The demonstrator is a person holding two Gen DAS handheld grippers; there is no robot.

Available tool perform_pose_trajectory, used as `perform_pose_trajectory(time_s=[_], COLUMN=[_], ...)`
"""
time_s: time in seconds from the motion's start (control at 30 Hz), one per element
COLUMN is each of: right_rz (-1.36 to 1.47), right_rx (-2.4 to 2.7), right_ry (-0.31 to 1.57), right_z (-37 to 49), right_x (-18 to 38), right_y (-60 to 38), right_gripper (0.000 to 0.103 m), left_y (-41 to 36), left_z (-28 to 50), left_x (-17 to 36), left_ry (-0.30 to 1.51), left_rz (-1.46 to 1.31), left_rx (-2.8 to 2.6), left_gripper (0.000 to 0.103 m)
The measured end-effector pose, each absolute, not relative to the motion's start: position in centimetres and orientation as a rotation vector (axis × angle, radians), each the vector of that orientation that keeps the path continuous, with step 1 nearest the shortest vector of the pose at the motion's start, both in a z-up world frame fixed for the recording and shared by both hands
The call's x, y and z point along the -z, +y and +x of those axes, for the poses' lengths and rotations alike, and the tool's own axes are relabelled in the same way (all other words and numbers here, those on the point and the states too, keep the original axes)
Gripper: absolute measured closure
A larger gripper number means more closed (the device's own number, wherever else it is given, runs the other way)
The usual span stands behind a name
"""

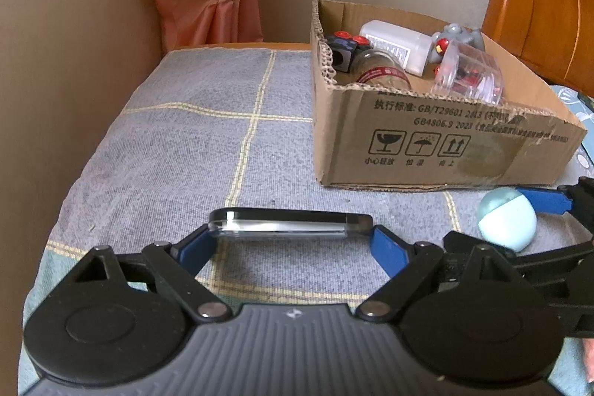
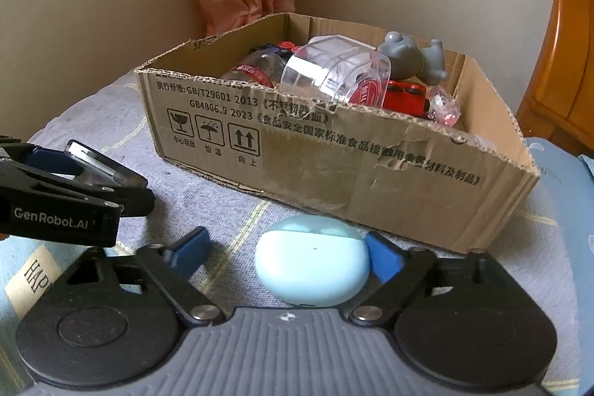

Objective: Organize rigid objects
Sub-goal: 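Grasp the silver tape roller with the left tool while the right tool grasps the blue case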

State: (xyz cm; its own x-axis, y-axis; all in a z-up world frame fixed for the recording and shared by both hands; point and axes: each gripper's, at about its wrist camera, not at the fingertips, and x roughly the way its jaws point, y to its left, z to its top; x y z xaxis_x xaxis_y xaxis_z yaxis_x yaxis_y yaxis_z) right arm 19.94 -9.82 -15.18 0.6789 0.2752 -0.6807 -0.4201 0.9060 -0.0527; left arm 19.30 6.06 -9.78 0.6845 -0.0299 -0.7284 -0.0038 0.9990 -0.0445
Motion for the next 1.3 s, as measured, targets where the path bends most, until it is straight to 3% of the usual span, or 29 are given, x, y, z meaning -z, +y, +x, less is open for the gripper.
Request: perform_pose_trajectory(time_s=[0.17,0.7,0.73,0.77,0.8,0.9,1.03,1.3], right_rz=[-0.227,-0.308,-0.315,-0.319,-0.325,-0.357,-0.354,-0.325], right_rx=[-0.388,-0.507,-0.517,-0.527,-0.535,-0.559,-0.594,-0.623], right_ry=[0.741,0.791,0.792,0.786,0.781,0.758,0.765,0.846], right_z=[20.1,18.5,18.3,18.2,18.1,18.1,18.1,19.0], right_x=[14.7,11.4,10.9,10.4,9.8,8.1,8.1,11.6], right_y=[-10.3,-12.3,-12.5,-12.7,-12.9,-13.3,-13.8,-13.9], right_gripper=[0.037,0.038,0.040,0.054,0.059,0.058,0.027,0.026], left_y=[6.0,5.2,5.1,5.0,5.0,4.4,3.5,2.7], left_z=[19.3,18.8,18.7,18.7,18.7,19.0,19.1,18.7], left_x=[9.8,6.0,5.5,4.9,4.4,2.9,1.8,2.2], left_ry=[0.822,0.852,0.855,0.856,0.855,0.841,0.806,0.818], left_rz=[-0.028,0.126,0.140,0.153,0.162,0.189,0.214,0.234], left_rx=[0.022,0.173,0.190,0.210,0.224,0.263,0.288,0.326], left_gripper=[0.014,0.014,0.014,0.014,0.014,0.014,0.014,0.014])
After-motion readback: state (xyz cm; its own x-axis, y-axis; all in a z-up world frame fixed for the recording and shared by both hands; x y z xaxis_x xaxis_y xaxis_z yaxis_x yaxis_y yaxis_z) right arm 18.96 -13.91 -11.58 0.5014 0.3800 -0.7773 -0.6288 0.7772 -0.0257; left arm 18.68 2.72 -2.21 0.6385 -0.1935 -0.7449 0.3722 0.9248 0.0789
